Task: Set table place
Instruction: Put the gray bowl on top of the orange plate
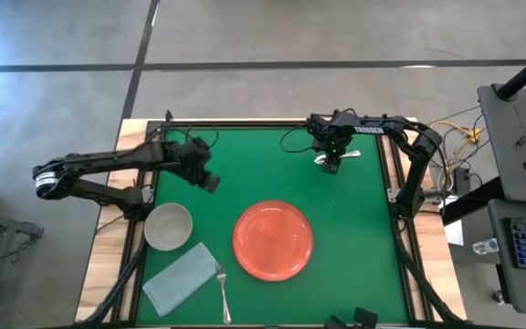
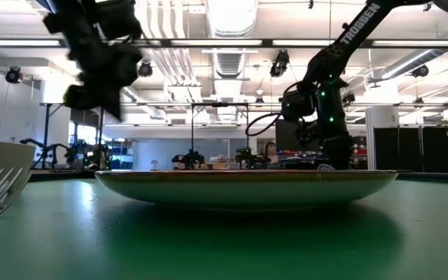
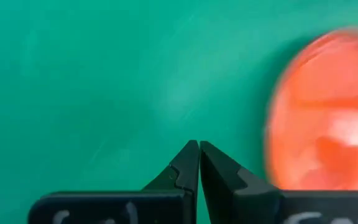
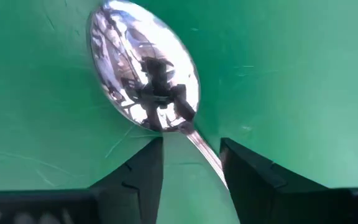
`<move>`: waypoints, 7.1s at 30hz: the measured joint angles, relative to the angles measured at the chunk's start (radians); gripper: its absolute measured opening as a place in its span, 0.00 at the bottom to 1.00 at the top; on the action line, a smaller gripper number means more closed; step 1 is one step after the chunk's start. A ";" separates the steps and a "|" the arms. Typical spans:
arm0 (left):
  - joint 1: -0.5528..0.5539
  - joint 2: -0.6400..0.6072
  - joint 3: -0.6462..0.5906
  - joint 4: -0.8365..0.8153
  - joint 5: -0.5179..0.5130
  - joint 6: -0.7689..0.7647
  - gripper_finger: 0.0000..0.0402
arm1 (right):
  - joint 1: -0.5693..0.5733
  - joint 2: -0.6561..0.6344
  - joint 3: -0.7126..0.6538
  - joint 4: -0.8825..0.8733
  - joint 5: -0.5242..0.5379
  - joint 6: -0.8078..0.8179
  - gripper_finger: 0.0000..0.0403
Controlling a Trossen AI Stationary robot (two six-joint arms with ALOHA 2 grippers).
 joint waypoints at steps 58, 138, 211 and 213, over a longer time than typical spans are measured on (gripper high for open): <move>-0.119 0.370 -0.025 -0.357 -0.067 0.812 0.06 | 0.108 -0.116 0.000 -0.025 -0.060 0.187 0.59; -0.367 0.775 0.648 -0.004 0.084 -0.159 0.00 | 0.475 -0.730 -0.382 0.126 -0.074 0.815 0.59; -0.475 0.758 0.623 -0.070 -0.083 -0.210 0.16 | 0.474 -0.723 -0.381 0.164 -0.023 0.874 0.59; -0.470 0.758 0.623 -0.061 -0.106 -0.210 0.16 | 0.474 -0.723 -0.381 0.164 -0.023 0.874 0.59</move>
